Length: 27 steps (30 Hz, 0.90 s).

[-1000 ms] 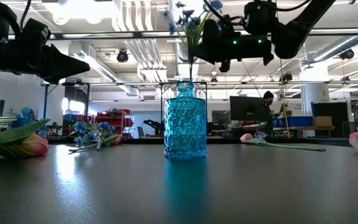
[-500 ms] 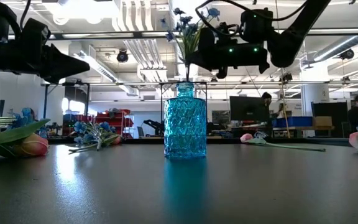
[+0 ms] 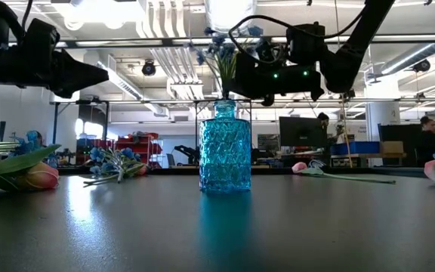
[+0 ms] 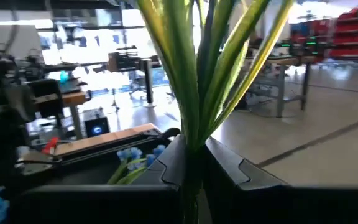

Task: Sort flowers into vase by color
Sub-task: Put the top right blue flowers into the transparent vase

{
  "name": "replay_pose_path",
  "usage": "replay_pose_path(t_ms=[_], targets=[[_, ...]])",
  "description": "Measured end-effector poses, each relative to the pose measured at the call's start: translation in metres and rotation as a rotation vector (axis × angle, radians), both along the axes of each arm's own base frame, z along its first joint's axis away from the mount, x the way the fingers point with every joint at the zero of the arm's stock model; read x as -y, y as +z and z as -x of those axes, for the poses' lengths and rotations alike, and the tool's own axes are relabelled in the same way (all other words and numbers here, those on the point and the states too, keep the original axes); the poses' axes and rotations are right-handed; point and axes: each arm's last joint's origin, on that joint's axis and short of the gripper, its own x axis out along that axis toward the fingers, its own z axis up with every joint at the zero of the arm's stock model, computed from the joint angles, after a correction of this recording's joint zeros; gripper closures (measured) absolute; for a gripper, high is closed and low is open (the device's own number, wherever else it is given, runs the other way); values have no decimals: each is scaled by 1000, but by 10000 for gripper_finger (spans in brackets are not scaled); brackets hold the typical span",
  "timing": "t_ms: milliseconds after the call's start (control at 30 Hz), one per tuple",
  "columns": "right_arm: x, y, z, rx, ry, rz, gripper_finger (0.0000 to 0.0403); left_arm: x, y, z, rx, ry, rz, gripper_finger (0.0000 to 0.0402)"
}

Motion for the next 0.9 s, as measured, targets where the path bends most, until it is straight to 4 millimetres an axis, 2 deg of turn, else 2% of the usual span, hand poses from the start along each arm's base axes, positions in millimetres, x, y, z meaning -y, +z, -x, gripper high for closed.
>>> replay_pose_path(t_ms=[433, 733, 900], targets=[[-5, -4, -2, -54, -29, -3, 257, 0, 3, 0, 41, -4, 25, 325], [-7, -4, 0, -137, -24, -7, 233, 0, 5, 0, 108, -18, 129, 325], [-14, 0, 3, -224, -7, -36, 228, -1, 1, -3, 81, -22, 206, 326]])
